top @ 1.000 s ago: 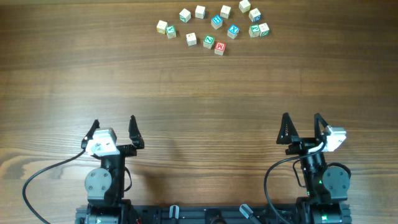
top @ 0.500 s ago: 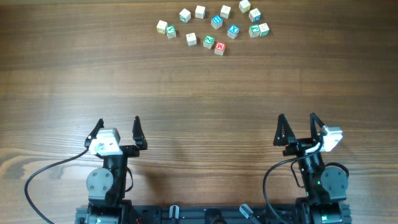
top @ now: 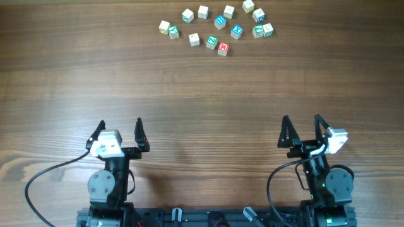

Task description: Form a horizontal line

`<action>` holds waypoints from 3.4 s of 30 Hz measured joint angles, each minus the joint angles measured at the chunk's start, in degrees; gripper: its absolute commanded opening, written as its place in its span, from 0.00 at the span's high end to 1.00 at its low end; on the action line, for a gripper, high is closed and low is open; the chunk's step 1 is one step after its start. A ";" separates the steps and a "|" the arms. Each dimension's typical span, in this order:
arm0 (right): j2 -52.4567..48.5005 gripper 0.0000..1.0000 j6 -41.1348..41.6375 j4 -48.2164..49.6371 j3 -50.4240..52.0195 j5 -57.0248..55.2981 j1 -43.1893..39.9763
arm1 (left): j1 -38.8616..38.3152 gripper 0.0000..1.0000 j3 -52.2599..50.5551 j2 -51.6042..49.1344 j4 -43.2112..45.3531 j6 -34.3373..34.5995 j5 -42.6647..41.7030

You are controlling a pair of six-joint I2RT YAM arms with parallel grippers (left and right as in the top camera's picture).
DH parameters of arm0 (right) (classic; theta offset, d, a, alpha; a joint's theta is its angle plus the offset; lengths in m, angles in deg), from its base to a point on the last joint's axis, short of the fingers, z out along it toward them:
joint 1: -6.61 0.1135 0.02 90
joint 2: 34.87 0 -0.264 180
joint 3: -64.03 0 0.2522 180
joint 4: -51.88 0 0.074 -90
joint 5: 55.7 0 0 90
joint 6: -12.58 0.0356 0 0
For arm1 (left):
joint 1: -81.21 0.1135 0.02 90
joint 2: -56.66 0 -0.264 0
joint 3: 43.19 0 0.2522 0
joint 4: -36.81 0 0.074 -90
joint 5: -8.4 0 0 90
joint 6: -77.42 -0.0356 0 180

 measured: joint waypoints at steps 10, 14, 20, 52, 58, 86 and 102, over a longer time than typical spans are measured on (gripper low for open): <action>-0.02 0.00 0.00 0.00 0.00 0.00 0.00 | 0.00 0.00 0.00 0.00 0.00 0.00 0.02; -0.02 0.00 0.00 0.00 0.00 0.00 0.00 | 0.00 0.00 0.00 0.00 0.00 0.00 0.00; -0.04 0.00 0.00 0.00 0.00 0.00 0.00 | 0.00 0.00 0.00 0.00 0.00 0.00 0.02; -0.04 0.00 0.00 0.00 0.00 0.00 0.00 | 0.00 0.00 0.00 0.00 0.00 0.00 0.00; -0.07 0.00 0.00 0.00 0.00 0.02 0.00 | 0.00 0.00 0.00 0.00 0.15 0.00 0.00; -0.07 0.00 0.00 -0.02 0.00 0.02 0.00 | 0.00 0.00 5.70 -0.72 2.64 0.00 -8.41; -0.24 0.00 0.00 -0.02 0.00 0.00 0.00 | 0.00 0.00 51.63 -36.79 -18.51 0.02 -17.57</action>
